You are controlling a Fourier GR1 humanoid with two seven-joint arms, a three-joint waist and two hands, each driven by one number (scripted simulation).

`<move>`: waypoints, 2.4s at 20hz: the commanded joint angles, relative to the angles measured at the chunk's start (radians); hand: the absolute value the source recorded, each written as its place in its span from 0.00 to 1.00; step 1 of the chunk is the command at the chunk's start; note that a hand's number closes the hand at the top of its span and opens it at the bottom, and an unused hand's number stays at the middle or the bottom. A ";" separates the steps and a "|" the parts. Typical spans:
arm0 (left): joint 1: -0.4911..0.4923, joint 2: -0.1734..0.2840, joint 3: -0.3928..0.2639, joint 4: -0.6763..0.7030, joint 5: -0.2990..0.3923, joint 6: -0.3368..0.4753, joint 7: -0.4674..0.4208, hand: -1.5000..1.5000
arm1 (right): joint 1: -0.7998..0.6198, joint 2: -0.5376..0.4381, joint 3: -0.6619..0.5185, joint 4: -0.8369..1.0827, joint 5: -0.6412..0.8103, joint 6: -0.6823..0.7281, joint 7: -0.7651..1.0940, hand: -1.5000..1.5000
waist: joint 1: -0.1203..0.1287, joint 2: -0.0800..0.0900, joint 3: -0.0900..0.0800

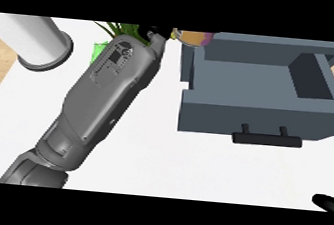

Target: Pick up the can, place it into the drawer and close the drawer

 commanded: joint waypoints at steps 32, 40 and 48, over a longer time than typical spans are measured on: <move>-0.459 -0.001 -0.257 0.552 0.293 0.289 -0.073 0.00 | -0.120 -0.072 0.057 0.062 0.060 0.031 -0.018 0.00 | -0.095 0.027 0.004; -0.492 -0.001 -0.202 0.574 0.362 0.299 -0.117 0.00 | -0.188 -0.153 0.102 0.060 0.191 0.056 -0.056 0.00 | -0.069 0.029 0.002; -0.472 -0.001 -0.173 0.578 0.422 0.303 -0.186 0.00 | -0.253 -0.236 0.230 0.178 0.470 0.064 -0.141 0.00 | -0.053 0.030 0.002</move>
